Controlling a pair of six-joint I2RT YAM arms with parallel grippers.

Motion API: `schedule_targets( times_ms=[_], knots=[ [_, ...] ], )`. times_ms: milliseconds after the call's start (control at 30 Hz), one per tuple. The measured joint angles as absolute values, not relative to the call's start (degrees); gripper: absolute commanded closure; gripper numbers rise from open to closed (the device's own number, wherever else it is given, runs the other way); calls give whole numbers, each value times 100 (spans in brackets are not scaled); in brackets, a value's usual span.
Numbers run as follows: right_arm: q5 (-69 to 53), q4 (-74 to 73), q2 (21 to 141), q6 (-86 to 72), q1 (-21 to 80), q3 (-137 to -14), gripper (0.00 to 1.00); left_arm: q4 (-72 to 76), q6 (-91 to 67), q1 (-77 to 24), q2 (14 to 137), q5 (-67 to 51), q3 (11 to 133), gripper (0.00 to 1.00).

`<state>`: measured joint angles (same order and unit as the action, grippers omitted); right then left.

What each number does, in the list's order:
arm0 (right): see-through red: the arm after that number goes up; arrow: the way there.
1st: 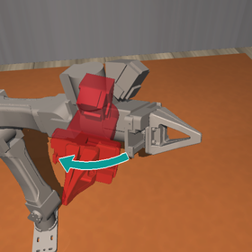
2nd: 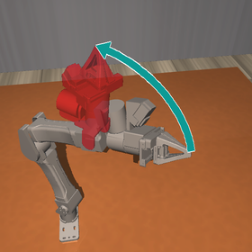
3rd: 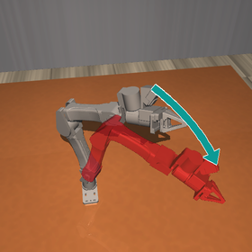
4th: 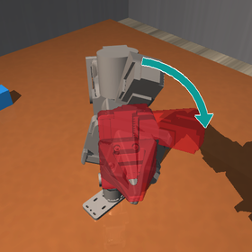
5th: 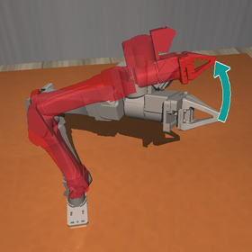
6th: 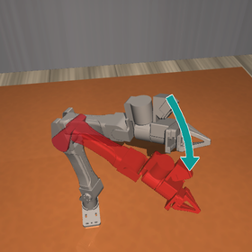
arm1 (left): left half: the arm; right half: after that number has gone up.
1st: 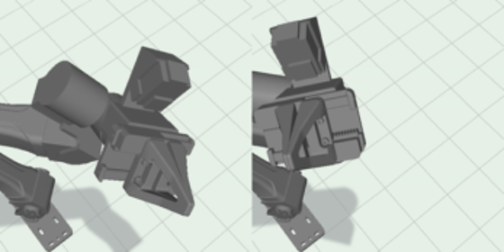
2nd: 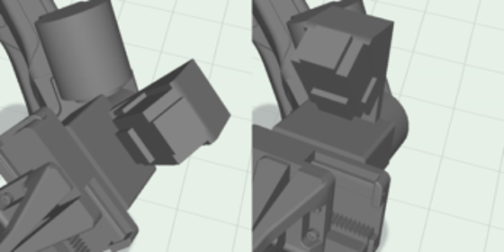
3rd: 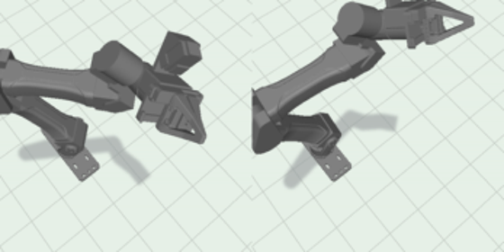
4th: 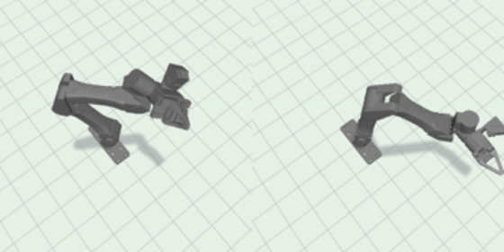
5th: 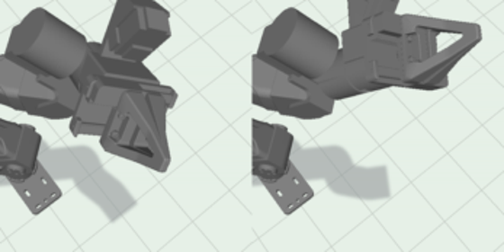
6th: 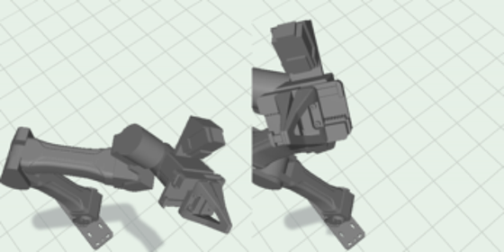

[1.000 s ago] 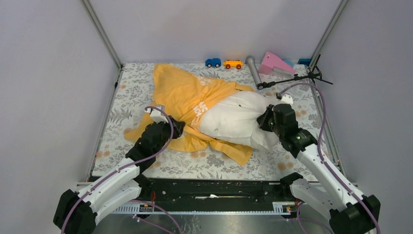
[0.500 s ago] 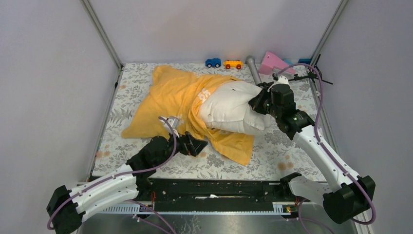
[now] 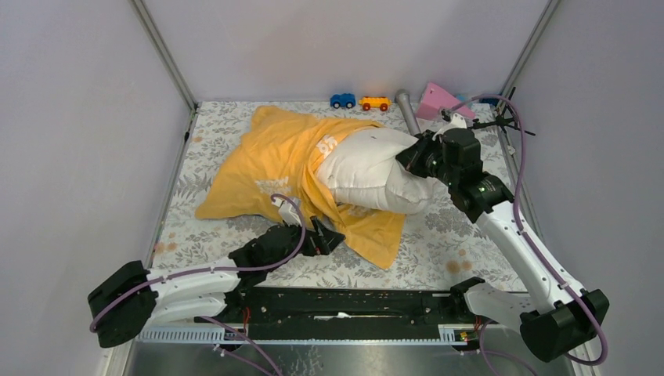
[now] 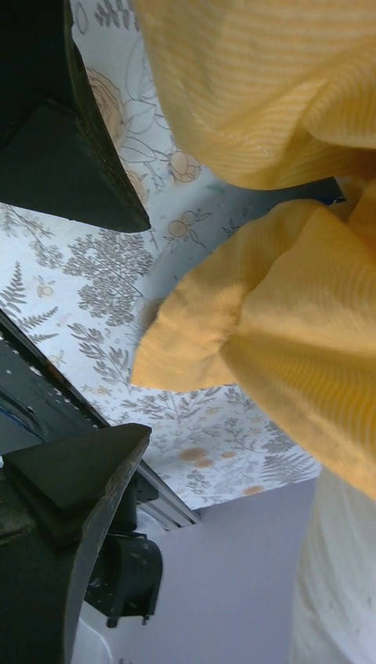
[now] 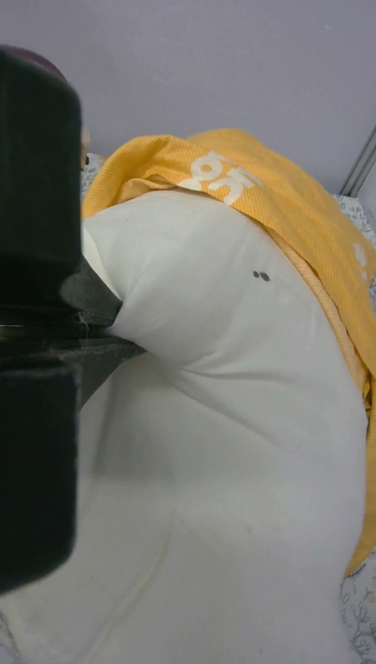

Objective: Remove the pillowcase from the pillow

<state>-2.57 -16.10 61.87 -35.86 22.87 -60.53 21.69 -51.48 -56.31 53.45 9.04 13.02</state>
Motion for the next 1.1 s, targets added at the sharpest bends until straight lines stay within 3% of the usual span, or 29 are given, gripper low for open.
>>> schedule_targets(
  times_ms=[133, 200, 233, 333, 367, 533, 767, 1000, 1067, 1100],
  knots=[
    [-403, -1647, 6134, -3614, 2287, -6191, 100, 2851, -5367, -5636, 5942, 1116, 1304, 1],
    [-421, -1656, 6086, -3616, 2287, -6202, 100, 3081, -5435, -5636, 6261, 1251, 1328, 7],
    [-419, -1693, 6053, -3616, 2287, -6204, 100, 3144, -5463, -5636, 6436, 1321, 1361, 19],
    [-309, -1859, 5907, -3612, 2290, -6204, 100, 3306, -5542, -5631, 6912, 1592, 1468, 86],
    [-204, -1905, 5841, -3607, 2292, -6204, 100, 3330, -5535, -5612, 6993, 1710, 1476, 100],
    [902, -2270, 5168, -3430, 2300, -6193, 100, 2714, -5336, -5041, 6652, 2200, 1542, 100],
    [2294, -2502, 4381, -3371, 2316, -5625, 100, 864, -4838, -3448, 4069, 2373, 1824, 100],
    [2102, -2327, 4880, -3201, 2342, -5221, 99, -788, -4193, -3020, 2812, 2438, 2624, 100],
    [1824, -2333, 5393, -3033, 2333, -5461, 83, -1000, -4038, -2976, 2773, 2401, 2775, 100],
    [1651, -2342, 5686, -2945, 2322, -5623, 68, -1063, -3959, -2947, 2788, 2355, 2856, 100]
  ],
)
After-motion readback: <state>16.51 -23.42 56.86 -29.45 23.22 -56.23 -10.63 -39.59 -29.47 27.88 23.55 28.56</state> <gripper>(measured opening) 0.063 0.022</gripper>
